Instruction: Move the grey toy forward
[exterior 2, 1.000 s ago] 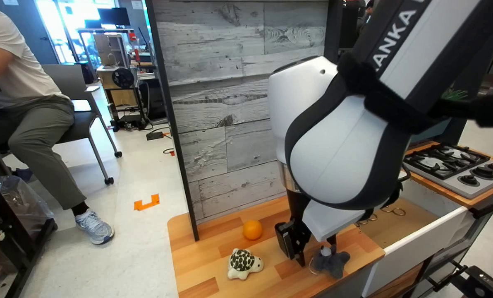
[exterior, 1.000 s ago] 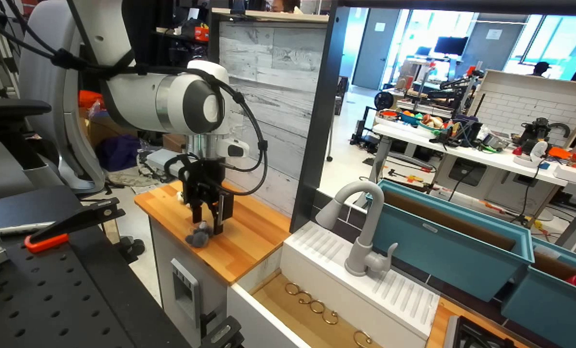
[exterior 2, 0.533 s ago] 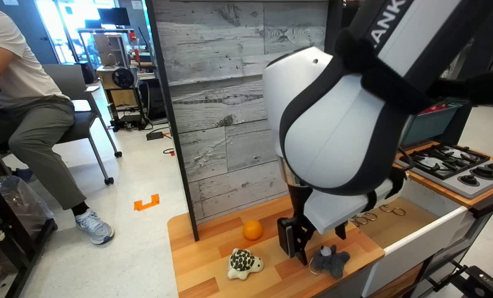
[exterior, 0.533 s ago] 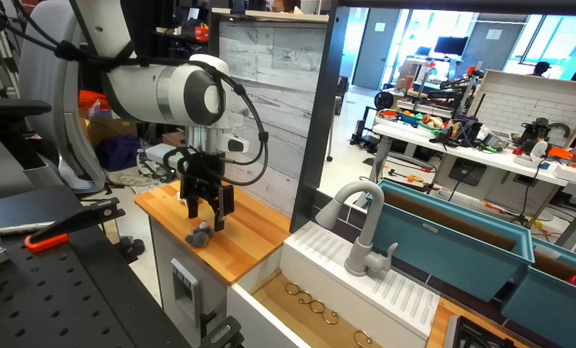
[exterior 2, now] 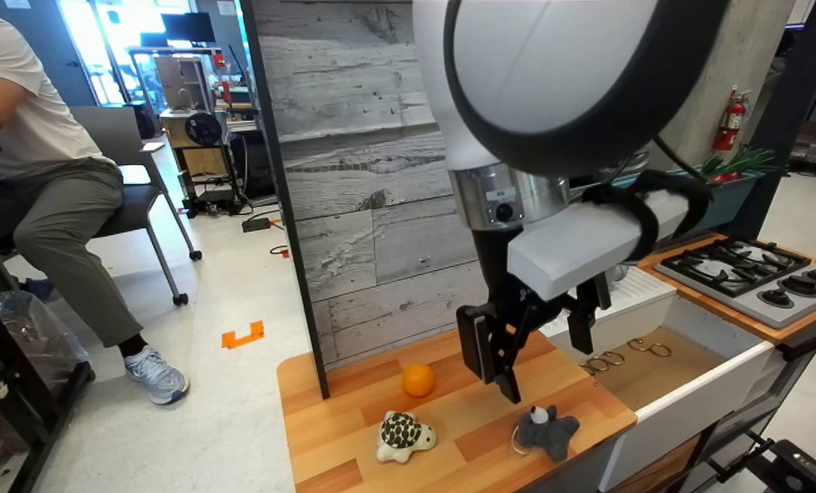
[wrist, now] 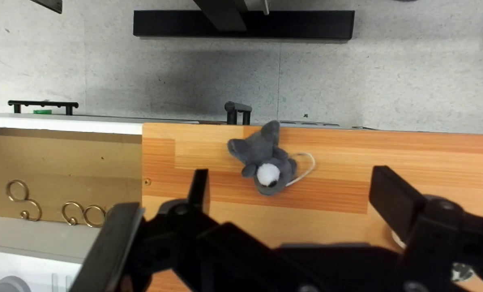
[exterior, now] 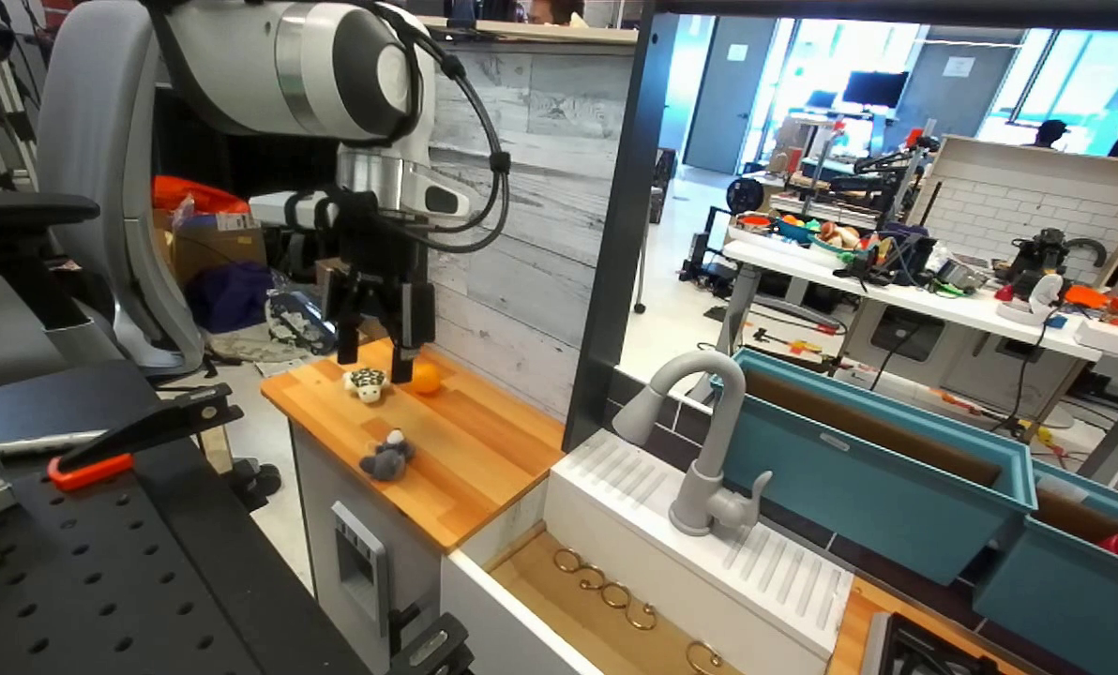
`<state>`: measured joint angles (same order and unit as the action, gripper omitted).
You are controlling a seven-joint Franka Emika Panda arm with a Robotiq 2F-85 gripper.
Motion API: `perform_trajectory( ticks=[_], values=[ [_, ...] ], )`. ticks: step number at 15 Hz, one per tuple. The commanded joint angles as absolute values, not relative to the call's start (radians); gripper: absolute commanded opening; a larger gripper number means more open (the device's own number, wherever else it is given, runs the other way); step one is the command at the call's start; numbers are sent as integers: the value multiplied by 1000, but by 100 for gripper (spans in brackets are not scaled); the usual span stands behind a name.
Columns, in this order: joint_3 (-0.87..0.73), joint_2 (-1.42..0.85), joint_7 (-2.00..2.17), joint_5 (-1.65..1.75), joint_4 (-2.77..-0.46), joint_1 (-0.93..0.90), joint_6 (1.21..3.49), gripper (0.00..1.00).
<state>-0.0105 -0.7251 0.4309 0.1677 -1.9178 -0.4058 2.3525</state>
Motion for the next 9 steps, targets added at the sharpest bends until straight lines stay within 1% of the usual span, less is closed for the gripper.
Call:
perform_trajectory(
  ticks=[1,4,5,9],
  values=[
    [15,-573,413,169,-2063,-390,2390,100],
    [39,-494,394,151,-2127,-369,2353,100],
    [24,-568,431,176,-2053,-387,2352,100],
    [26,-560,432,176,-2065,-386,2351,100]
  ],
)
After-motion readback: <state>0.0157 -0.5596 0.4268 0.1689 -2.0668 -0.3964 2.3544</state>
